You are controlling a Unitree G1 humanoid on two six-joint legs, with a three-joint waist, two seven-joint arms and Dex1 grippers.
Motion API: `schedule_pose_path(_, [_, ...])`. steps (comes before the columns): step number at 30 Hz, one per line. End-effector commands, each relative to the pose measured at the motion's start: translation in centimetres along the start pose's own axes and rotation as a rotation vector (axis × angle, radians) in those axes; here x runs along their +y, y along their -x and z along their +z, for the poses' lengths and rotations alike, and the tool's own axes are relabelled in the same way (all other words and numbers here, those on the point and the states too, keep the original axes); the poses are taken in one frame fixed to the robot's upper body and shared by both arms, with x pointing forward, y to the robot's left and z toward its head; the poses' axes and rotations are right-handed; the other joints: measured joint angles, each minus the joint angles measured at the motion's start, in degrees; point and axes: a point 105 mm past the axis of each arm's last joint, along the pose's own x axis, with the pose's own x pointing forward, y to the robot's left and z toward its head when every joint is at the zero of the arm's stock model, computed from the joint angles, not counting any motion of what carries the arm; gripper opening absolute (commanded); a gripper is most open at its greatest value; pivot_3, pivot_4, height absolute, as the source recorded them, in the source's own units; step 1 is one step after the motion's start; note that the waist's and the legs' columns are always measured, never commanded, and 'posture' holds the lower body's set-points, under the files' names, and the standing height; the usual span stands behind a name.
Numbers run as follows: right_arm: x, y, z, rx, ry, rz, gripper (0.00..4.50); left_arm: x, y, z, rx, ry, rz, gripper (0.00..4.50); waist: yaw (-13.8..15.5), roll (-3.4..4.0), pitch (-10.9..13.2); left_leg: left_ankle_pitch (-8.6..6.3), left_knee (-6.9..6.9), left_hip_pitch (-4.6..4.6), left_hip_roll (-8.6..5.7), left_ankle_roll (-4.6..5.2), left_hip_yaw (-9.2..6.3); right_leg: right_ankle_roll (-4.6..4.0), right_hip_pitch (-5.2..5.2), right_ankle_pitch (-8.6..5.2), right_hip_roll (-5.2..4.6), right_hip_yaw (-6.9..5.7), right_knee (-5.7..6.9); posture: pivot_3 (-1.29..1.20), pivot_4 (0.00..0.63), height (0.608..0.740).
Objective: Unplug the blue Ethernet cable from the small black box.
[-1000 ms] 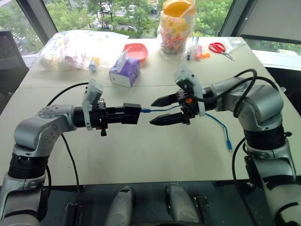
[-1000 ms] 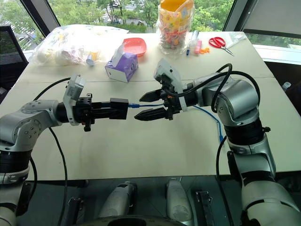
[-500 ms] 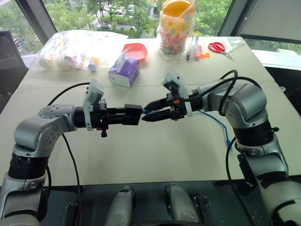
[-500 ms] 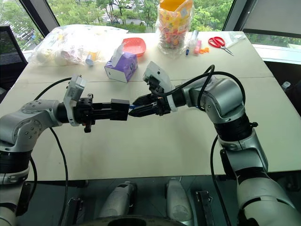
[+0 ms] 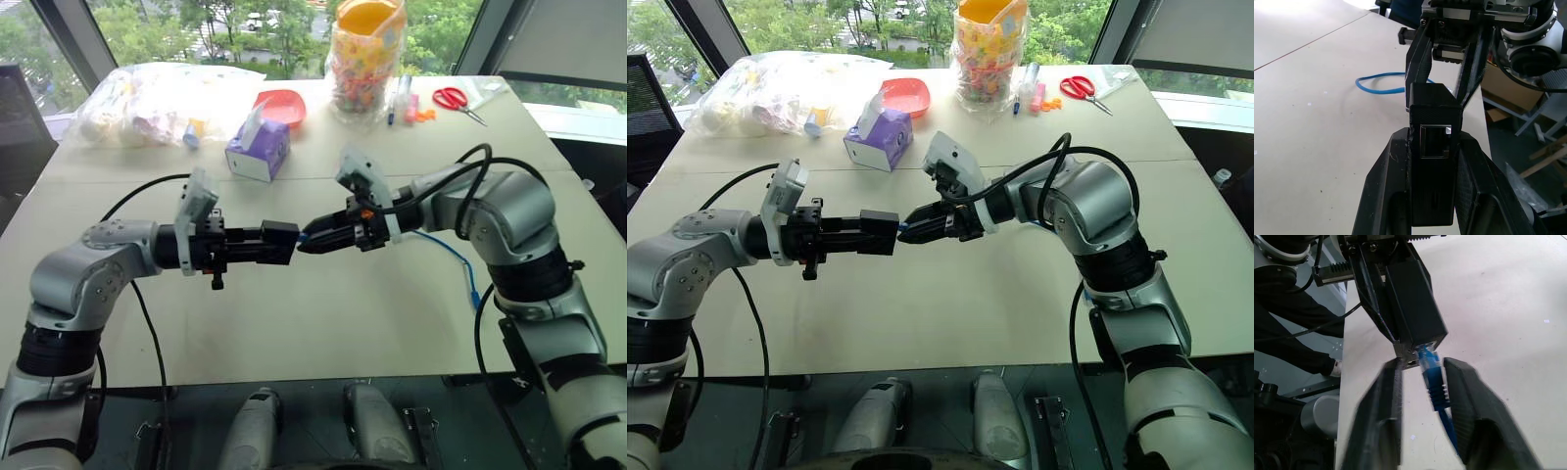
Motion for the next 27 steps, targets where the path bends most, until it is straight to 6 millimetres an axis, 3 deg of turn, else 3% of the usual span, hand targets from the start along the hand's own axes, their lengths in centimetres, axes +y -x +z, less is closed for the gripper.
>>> schedule_pose_path(1, [0.5,0.1,1.3,-0.005,0.062,0.02,0.05,-0.6,-0.2,0.5,-0.002,-0.037,-0.02,0.5,0.0,0.0,0.0,0.0,0.0,0.0,0.0,0.0,0.0,0.0,0.0,0.0,0.0,0.0,0.0,0.0,0.15,0.74])
schedule_pose_path(11, [-0.7,0.5,-0.2,0.082,0.053,-0.009,0.05,-1.1,0.1,0.2,0.007,-0.047,-0.039,0.5,-0.01,0.0,0.0,0.0,0.0,0.0,0.0,0.0,0.01,0.0,0.0,0.0,0.0,0.0,0.0,0.0,0.15,0.74])
schedule_pose_path(15, [-2.8,1.6,-2.3,0.136,-0.012,-0.069,0.05,-1.1,0.5,0.2,0.011,-0.05,-0.028,0.5,-0.02,0.0,0.0,0.0,0.01,0.0,0.0,0.0,0.01,0.0,0.0,0.0,0.0,0.0,-0.01,0.0,0.15,0.74])
schedule_pose_path(21, [-7.6,5.7,-7.0,0.209,-0.146,-0.259,0.05,-1.2,1.1,0.0,0.012,-0.045,-0.004,0.5,0.29,-0.03,0.01,0.0,0.04,-0.05,-0.05,0.0,0.04,-0.02,0.04,-0.02,-0.04,0.01,-0.14,0.0,0.15,0.74])
schedule_pose_path(27, [-11.2,7.6,-7.1,0.152,-0.068,-0.478,0.05,0.1,0.9,-0.1,0.003,-0.111,0.084,0.5,-0.56,-0.02,0.01,0.0,-0.1,-0.05,0.02,0.0,0.09,0.0,-0.15,0.0,0.01,0.05,0.0,0.0,0.15,0.74])
